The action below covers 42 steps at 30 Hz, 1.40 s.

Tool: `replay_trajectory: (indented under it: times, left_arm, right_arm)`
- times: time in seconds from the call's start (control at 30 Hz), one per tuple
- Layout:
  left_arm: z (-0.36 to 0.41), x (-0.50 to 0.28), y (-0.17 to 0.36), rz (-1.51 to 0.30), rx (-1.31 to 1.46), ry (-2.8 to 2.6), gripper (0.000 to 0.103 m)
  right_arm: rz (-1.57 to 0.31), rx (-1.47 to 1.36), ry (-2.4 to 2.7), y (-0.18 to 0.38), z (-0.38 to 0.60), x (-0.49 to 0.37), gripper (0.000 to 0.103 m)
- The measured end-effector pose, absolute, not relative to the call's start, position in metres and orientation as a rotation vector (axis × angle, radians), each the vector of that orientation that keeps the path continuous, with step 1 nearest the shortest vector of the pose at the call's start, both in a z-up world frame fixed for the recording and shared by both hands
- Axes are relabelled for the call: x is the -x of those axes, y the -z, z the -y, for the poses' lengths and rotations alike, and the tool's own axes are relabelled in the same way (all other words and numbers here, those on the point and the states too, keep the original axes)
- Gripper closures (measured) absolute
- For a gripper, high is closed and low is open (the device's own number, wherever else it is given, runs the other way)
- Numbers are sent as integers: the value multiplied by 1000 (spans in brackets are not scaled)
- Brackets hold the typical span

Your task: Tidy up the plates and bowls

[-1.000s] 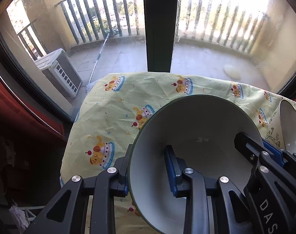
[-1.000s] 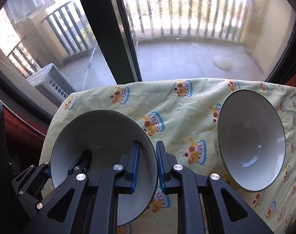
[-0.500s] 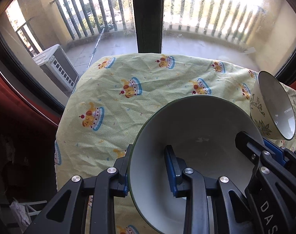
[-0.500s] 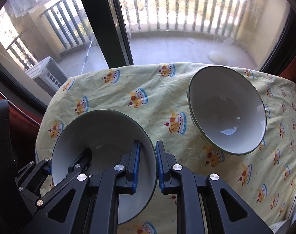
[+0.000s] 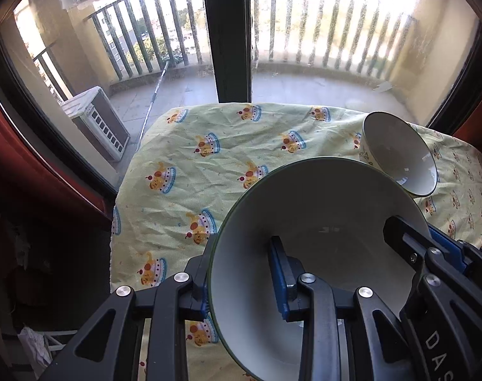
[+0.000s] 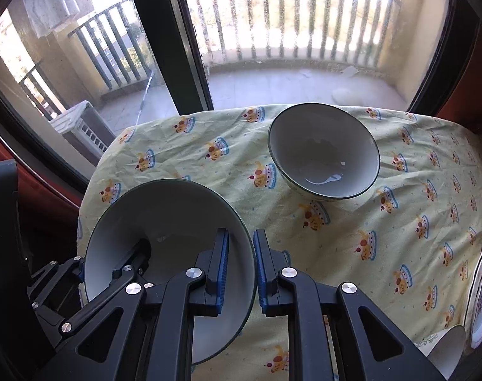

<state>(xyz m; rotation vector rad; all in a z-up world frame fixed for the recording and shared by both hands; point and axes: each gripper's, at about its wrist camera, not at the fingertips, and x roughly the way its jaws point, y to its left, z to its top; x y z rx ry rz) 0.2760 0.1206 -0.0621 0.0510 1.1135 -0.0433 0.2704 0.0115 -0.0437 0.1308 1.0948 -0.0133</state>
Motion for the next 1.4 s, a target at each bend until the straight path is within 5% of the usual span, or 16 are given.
replay_trajectory:
  times: [1.4]
  left_arm:
    - [57,-150,6,-1042,-36,61,74]
  right_arm:
    - [-1005,-141,5,-24,176,-135,84]
